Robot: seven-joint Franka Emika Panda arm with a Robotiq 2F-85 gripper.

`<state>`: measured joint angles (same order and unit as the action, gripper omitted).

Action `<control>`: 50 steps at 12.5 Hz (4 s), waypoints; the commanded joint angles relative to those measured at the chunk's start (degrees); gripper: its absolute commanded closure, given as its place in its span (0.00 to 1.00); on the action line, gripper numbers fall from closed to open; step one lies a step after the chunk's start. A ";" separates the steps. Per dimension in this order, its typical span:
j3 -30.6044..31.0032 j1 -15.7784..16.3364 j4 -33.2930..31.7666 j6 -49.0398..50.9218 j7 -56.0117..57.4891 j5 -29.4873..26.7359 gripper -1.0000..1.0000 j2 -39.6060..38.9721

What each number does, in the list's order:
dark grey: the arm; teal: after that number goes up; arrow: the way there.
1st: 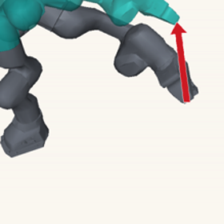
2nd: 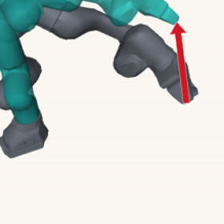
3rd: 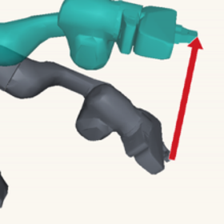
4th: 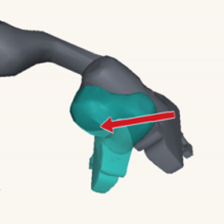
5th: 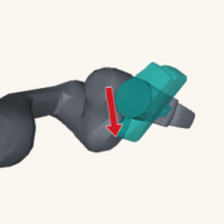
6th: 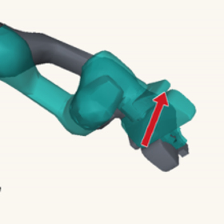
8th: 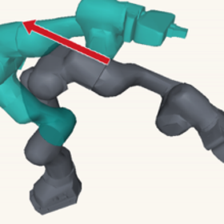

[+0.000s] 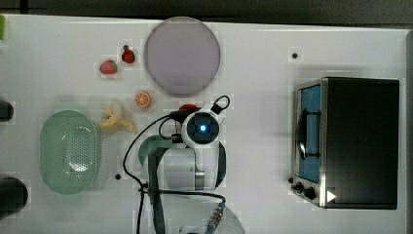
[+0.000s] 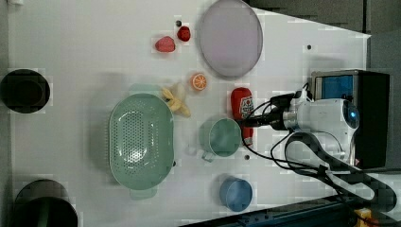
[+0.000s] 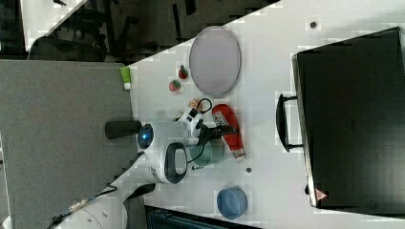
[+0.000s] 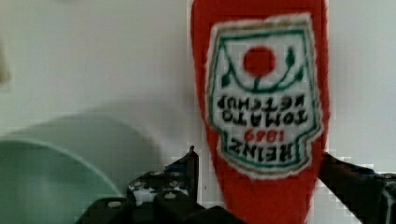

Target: Pick Ketchup from the table and place it in strainer.

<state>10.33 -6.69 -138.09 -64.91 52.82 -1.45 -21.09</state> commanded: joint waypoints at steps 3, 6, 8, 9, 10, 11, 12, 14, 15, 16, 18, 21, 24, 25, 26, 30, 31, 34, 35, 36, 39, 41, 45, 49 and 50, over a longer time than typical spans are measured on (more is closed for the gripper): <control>0.05 0.02 0.78 -1.48 3.06 0.03 0.46 2.78; -0.33 -0.05 0.76 1.83 3.05 0.03 0.46 9.57; -0.15 0.04 1.19 8.77 3.02 0.03 0.46 15.61; 0.10 0.13 1.75 13.10 2.96 -0.03 0.46 18.42; 0.50 0.15 2.59 17.23 2.86 -0.05 0.46 21.00; 0.97 0.19 3.56 20.85 2.75 -0.10 0.46 23.29; 1.49 0.24 4.44 24.14 2.76 -0.11 0.46 25.28; 2.93 0.48 5.96 29.00 1.61 -0.39 0.46 28.22; 3.96 0.74 6.51 30.51 -0.36 -0.56 0.46 29.07; 5.27 1.14 6.90 31.19 -3.33 -0.85 0.46 29.47; 8.90 2.25 7.37 31.12 -10.14 -1.35 0.46 29.32; 15.48 3.38 7.44 30.66 -23.87 -2.69 0.46 28.31; 21.94 3.85 8.01 26.37 -34.70 -2.88 0.46 25.59; 23.81 3.90 8.18 24.14 -37.45 -2.88 0.46 24.24; 25.51 3.95 8.20 21.73 -39.66 -2.88 0.46 22.70; 30.66 4.33 8.22 10.53 -48.57 -2.85 0.46 14.19; 31.32 4.66 8.18 7.83 -50.28 -2.63 0.46 11.79; 31.57 6.37 8.06 0.75 -53.80 -2.47 0.46 5.06; 31.44 6.70 8.06 -0.99 -53.80 -2.10 0.46 3.08; 31.30 6.93 8.07 -2.99 -53.80 -1.46 0.46 1.39; 30.95 7.12 8.04 -5.95 -53.80 -1.08 0.20 -1.63; 30.82 6.80 8.29 -5.88 -53.81 -1.09 0.00 -0.63; 30.12 2.71 8.29 -2.06 -54.72 -1.85 0.00 6.52; 26.43 -4.85 8.92 9.67 -54.72 -1.84 0.00 16.81; 24.59 -6.35 9.55 13.41 -54.70 -1.85 0.00 19.52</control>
<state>37.24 -8.06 -129.92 -52.54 1.75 -2.89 -1.29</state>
